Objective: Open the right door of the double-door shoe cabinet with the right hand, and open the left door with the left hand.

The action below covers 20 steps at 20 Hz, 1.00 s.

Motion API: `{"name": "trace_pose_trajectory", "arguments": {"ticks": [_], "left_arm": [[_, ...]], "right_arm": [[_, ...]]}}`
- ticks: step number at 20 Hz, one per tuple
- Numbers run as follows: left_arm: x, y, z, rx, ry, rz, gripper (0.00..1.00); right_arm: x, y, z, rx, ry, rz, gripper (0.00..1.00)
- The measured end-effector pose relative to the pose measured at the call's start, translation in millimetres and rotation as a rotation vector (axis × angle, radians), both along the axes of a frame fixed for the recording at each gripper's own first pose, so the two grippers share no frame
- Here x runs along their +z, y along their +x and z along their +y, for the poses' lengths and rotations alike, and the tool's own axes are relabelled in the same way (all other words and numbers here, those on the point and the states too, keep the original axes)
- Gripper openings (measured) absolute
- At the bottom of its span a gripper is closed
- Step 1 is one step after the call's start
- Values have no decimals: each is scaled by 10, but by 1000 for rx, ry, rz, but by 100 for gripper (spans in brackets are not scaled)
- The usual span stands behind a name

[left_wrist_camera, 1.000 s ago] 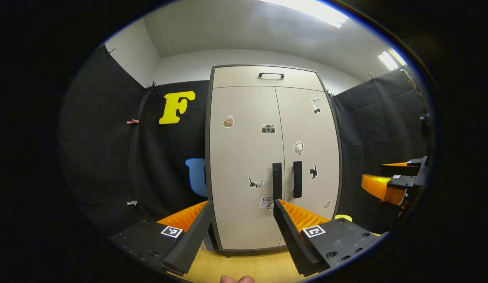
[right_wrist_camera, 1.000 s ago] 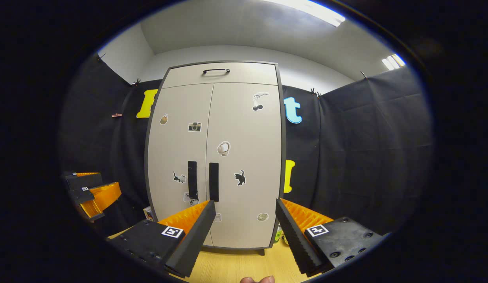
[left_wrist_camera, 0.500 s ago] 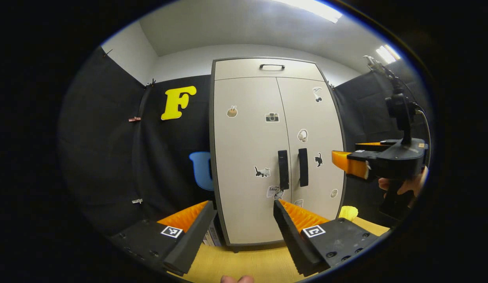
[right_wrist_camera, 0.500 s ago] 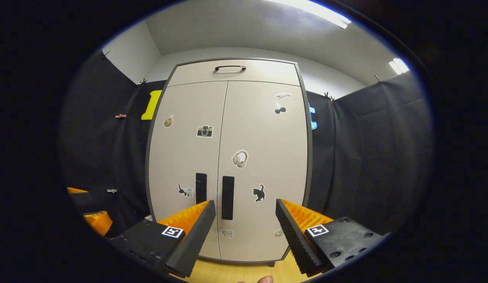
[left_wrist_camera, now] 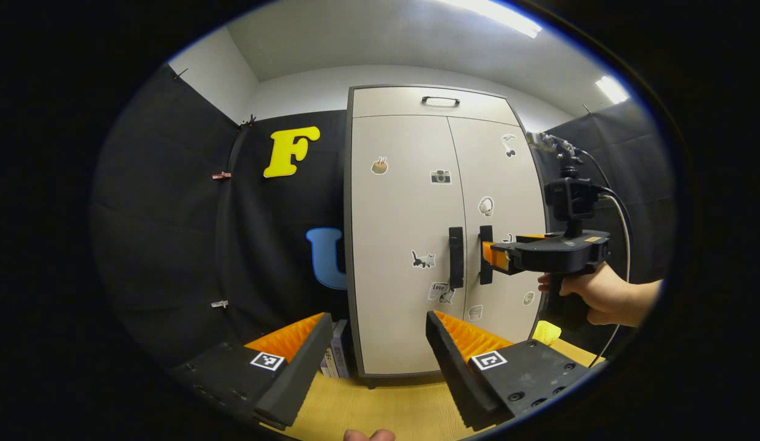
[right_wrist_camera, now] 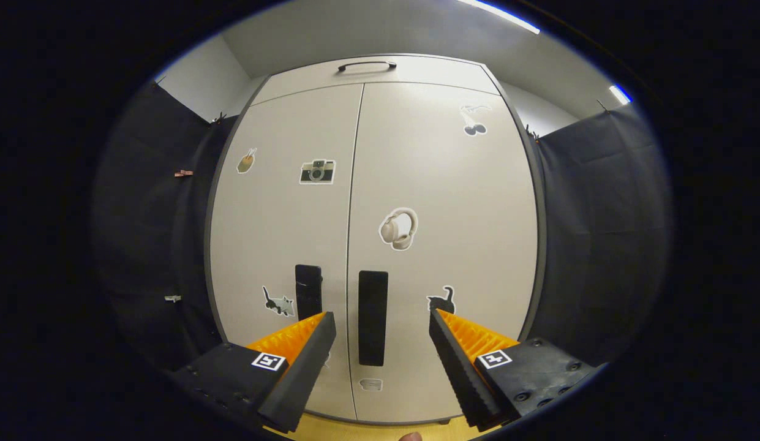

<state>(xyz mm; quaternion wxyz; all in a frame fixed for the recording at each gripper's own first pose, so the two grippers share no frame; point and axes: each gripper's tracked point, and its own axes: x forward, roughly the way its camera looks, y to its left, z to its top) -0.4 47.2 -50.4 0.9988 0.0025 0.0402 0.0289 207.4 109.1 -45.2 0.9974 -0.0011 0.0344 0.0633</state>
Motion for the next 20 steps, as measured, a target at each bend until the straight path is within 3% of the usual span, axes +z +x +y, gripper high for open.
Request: {"name": "trace_pose_trajectory", "arguments": {"ticks": [5, 7, 12, 13, 14, 17, 19, 20], "left_arm": [[-37, 7, 129, 31, -3, 7, 95], [-72, 2, 174, 41, -5, 15, 95], [-155, -30, 252, 63, -14, 35, 95], [-161, -35, 263, 66, -14, 38, 95], [-162, -41, 269, 70, -13, 39, 95], [-180, -60, 287, 78, -14, 44, 95], [-173, -78, 271, 80, -21, 45, 95], [-165, -88, 262, 82, -22, 45, 95]], "right_arm": [[-235, 301, 109, -11, -2, 72, 96], [-330, 397, 155, -20, -2, 102, 90], [-378, 571, 152, -70, 6, 116, 46], [-293, 529, 137, -72, 4, 112, 47], [-442, 693, 155, -73, -9, 107, 39], [-354, 549, 153, -74, -38, 84, 38], [-367, 566, 156, -61, -3, 105, 33], [-369, 546, 152, -57, 8, 113, 25]]}}
